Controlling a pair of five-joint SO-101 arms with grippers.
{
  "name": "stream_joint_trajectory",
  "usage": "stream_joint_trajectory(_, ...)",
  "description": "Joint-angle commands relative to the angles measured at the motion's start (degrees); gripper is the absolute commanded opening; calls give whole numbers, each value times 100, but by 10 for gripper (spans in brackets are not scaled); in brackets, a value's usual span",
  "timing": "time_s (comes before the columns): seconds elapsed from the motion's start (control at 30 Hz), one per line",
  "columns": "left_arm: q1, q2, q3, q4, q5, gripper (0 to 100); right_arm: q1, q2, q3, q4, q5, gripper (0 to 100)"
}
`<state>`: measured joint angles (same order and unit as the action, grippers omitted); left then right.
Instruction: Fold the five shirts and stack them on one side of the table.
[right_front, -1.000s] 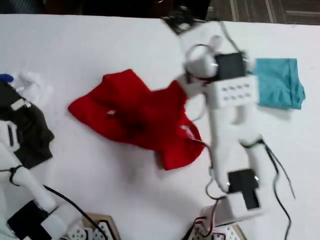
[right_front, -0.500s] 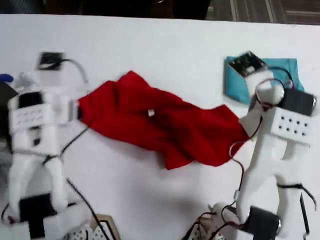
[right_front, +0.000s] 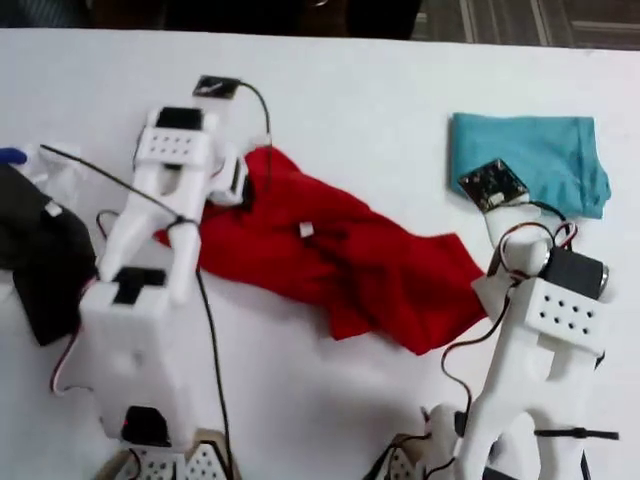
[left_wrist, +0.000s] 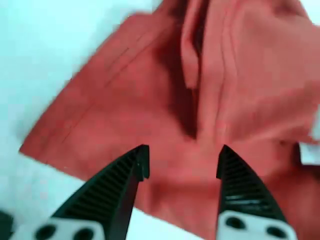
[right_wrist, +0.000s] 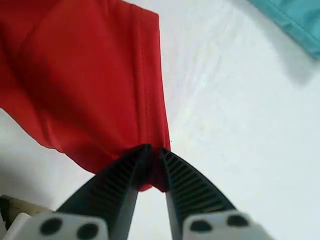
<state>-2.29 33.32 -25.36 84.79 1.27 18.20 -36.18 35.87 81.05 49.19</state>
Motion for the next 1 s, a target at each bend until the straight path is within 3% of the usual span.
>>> stream_joint_trajectory(0.0,70,677,-1156,378,35,240,48,-207,9,-75,18,18)
stream_joint_trajectory(0.3,510,2242,-3292,1152,35,238,48,-207,18,-75,18,18)
stream_joint_trajectory(0.63,695,3165,-4690,1697,35,232,48,-198,26,-66,18,18)
stream_joint_trajectory(0.83,747,3200,-4840,1688,53,16,48,-198,26,-66,18,18)
stream_joint_trajectory(0.97,747,3156,-4945,1723,53,24,48,-198,62,-66,9,18)
